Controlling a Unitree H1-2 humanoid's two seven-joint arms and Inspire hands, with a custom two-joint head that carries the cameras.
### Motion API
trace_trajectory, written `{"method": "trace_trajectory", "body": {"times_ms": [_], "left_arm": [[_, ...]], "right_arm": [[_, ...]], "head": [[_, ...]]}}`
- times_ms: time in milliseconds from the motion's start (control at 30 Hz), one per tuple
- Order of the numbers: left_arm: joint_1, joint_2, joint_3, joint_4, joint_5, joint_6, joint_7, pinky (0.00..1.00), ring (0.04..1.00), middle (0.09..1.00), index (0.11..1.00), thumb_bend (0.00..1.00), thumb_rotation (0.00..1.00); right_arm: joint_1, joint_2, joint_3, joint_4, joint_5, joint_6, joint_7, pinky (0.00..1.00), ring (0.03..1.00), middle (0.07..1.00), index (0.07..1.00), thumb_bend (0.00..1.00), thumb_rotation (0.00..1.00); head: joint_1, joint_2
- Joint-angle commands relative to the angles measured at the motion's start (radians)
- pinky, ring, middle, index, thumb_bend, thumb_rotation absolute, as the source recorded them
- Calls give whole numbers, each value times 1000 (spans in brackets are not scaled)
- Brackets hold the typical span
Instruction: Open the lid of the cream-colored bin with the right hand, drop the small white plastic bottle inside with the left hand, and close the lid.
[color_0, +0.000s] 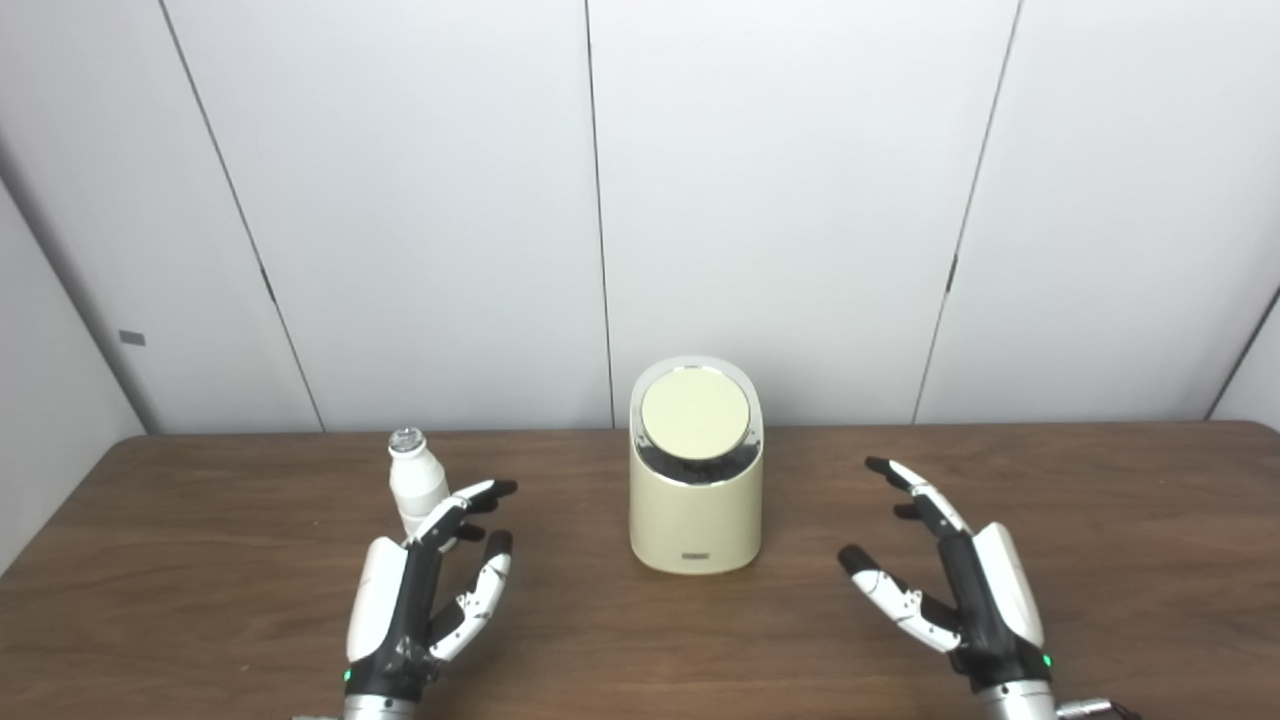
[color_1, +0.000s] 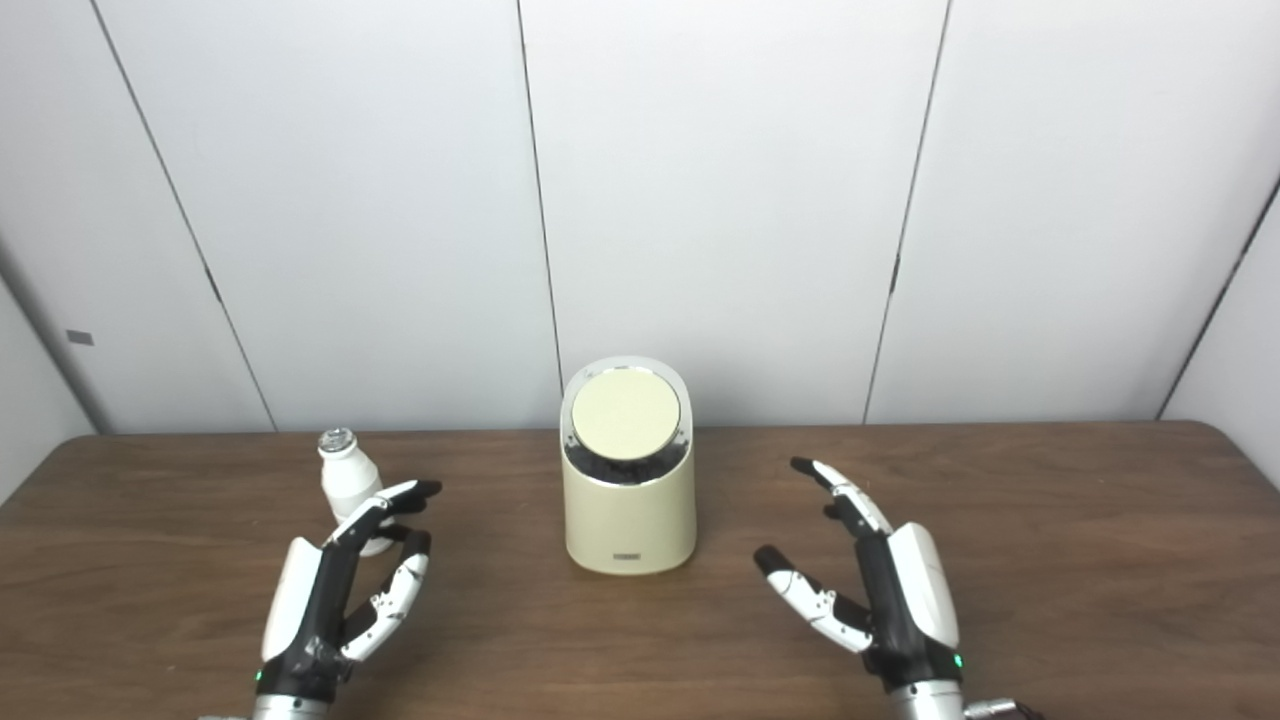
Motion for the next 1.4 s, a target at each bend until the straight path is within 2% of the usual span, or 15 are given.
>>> {"method": "trace_trajectory", "body": {"times_ms": [0,100,233,467,567,700,833,967,1167,1367], "left_arm": [[11,7,-1,37,7,-23,18,651,761,785,771,206,609],[10,8,-1,43,6,-26,19,646,761,785,770,205,605],[7,8,-3,50,-1,-29,17,649,763,787,773,200,600],[7,6,-4,51,2,-30,22,641,760,785,772,207,603],[11,5,-4,41,4,-23,20,640,758,784,772,206,610],[15,3,-4,34,2,-22,19,641,758,783,769,206,608],[20,1,-4,24,5,-14,17,642,759,785,772,217,640],[21,-1,-5,23,0,-14,15,645,762,787,772,221,656],[20,-7,-5,22,1,-11,16,647,763,787,771,220,635],[18,-12,-8,23,14,-11,24,638,759,785,771,225,651]], "right_arm": [[-65,-6,-5,-88,-3,84,65,841,950,983,962,825,860],[-123,-5,-6,-133,7,164,130,907,994,999,996,929,910],[-190,-4,-2,-157,1,239,182,942,1000,1000,1000,983,919],[-278,-2,24,-175,-44,351,233,926,1000,1000,1000,1000,913],[-314,8,35,-167,-62,394,239,910,1000,1000,1000,995,871],[-355,19,46,-143,-79,420,233,875,1000,1000,1000,967,836],[-394,26,58,-106,-106,421,217,915,1000,1000,1000,985,804],[-435,41,73,-70,-146,433,194,994,1000,1000,1000,981,662],[-493,50,97,-17,-209,447,162,1000,1000,1000,1000,996,542],[-539,45,121,21,-248,464,167,1000,1000,1000,1000,1000,591]], "head": [[1,0],[-4,-3],[-4,-7],[-1,-6],[1,-6],[7,0],[9,4],[11,6],[14,5],[17,4]]}}
